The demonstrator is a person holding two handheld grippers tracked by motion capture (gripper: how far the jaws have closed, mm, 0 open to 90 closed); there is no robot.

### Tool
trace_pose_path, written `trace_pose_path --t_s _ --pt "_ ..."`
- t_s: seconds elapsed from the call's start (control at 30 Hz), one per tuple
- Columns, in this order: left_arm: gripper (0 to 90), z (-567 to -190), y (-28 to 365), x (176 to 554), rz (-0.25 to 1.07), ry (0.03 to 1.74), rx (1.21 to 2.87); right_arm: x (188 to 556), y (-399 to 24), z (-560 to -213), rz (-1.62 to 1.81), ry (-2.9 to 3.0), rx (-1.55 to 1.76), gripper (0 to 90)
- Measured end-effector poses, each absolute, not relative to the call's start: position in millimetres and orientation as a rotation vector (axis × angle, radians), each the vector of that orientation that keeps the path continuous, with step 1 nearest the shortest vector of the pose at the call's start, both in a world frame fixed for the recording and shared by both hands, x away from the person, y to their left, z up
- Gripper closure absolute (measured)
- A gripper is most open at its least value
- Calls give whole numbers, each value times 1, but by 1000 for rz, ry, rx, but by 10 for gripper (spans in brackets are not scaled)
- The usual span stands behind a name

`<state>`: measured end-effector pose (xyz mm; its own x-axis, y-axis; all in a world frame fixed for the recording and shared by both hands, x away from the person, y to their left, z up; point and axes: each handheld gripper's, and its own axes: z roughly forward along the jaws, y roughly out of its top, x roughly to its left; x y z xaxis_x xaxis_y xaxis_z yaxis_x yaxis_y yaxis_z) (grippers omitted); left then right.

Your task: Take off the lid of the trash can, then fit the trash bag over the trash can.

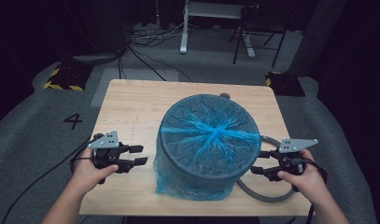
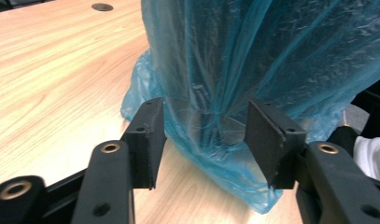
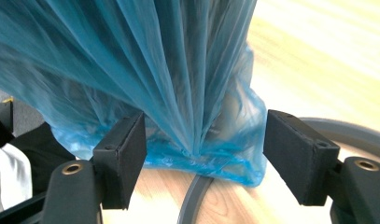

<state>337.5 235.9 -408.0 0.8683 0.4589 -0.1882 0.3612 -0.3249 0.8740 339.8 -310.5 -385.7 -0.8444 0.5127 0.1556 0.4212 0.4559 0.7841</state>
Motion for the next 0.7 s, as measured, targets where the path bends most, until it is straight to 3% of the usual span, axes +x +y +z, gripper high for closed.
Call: trace_pose_path --t_s 0.3,0.7 --pt "380 -413 235 338 195 648 1961 341 -325 -339 1382 2483 801 304" --pt "364 -430 245 335 247 738 1970 355 -320 -270 1399 2402 730 301"
